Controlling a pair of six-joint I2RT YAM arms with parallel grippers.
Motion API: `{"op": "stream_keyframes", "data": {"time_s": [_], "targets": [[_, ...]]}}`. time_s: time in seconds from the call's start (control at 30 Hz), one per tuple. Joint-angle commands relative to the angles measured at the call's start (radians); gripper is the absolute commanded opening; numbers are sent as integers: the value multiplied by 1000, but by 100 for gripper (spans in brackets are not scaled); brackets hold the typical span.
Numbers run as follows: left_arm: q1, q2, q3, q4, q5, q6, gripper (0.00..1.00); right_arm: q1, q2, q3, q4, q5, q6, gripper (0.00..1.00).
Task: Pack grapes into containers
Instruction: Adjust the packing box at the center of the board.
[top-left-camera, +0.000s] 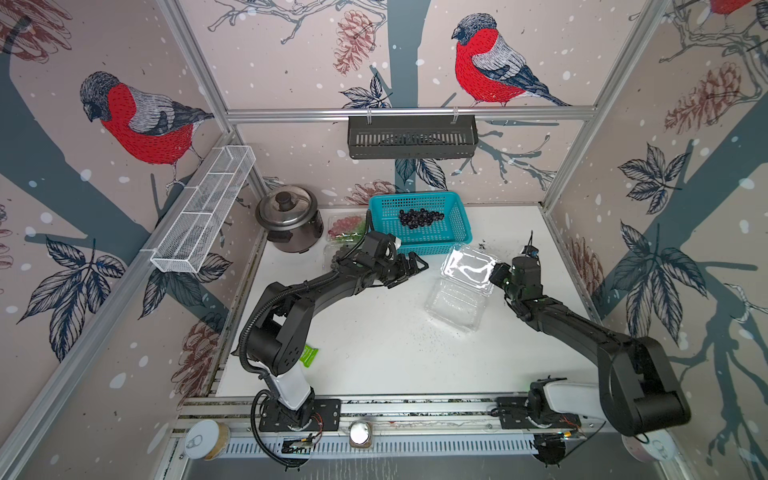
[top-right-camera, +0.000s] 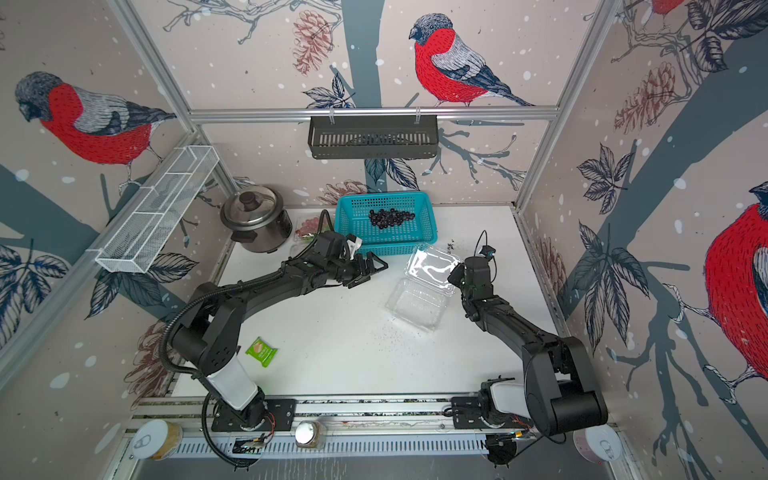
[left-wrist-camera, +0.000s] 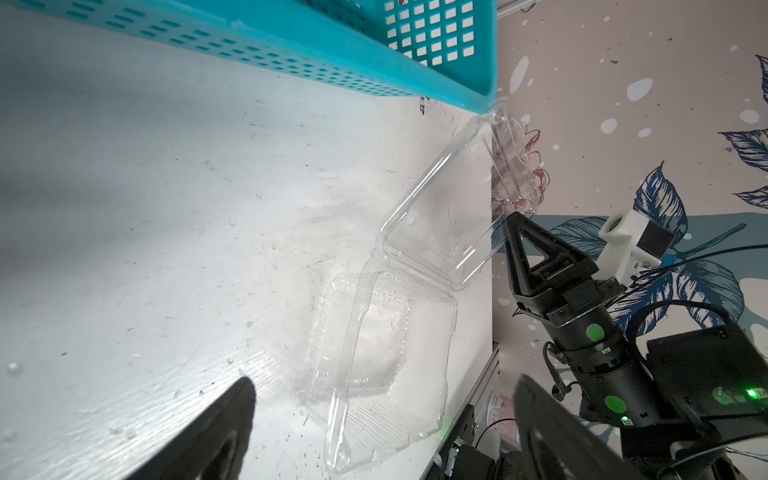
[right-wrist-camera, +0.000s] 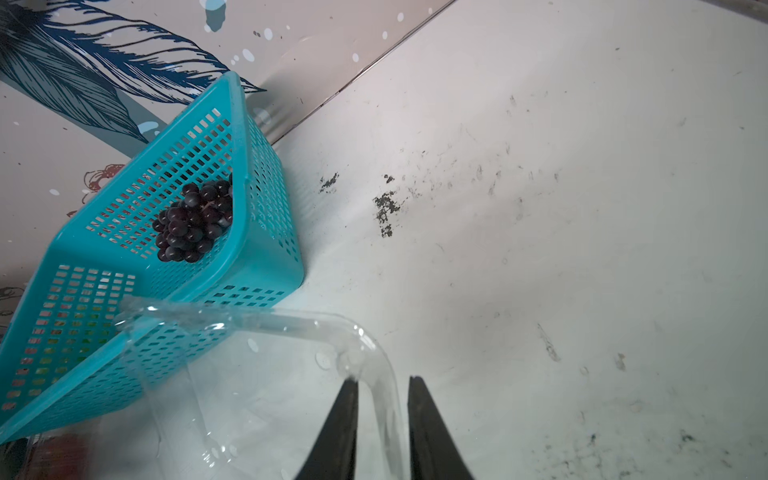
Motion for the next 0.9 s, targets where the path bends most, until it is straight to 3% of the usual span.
{"op": "stream_keyframes", "data": {"time_s": [0.0,0.07,0.2,0.4,0.67,0.77,0.87], "targets": [[6,-6,-1,0,6,10,95,-2,6,10,35,9,23,24],[9,-8,0,-3,6,10,95,-2,3,13,33,9,23,29],[13,-4,-1,-1,7,10,95,-3,-7,16,25,10,28,30],[10,-3,-3,3,7,7,95,-4,-31,22,8,11,27,47],[12,-17,-4,-6,1,9,96,-12,-57,36,-33,12,23,60],[13,-29,14,-28,-5,21,96,-12,-114,53,-64,14,12,75],[15,-40,71,-94,-32,61,96,-13,-140,92,-107,4,-5,99]]}}
